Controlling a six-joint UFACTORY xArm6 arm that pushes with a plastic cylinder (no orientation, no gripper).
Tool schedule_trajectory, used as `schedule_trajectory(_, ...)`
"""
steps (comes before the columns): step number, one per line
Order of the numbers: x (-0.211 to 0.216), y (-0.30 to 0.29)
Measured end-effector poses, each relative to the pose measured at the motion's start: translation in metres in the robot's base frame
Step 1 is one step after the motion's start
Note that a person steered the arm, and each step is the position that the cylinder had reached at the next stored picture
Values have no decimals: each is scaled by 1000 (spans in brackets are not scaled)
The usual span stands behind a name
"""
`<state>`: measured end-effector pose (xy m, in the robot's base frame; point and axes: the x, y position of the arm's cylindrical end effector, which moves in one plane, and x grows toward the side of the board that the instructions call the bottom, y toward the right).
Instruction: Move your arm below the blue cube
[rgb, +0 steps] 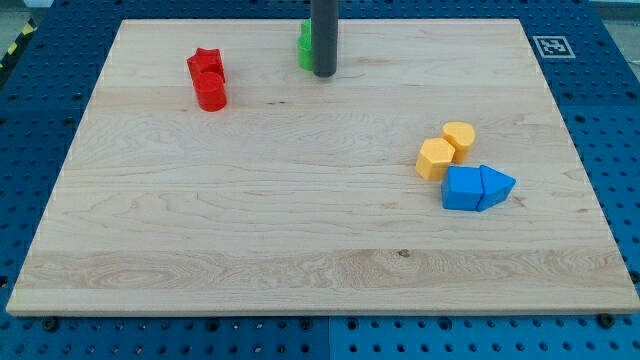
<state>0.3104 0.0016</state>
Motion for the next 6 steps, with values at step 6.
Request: schedule_trajectory(6, 231, 131)
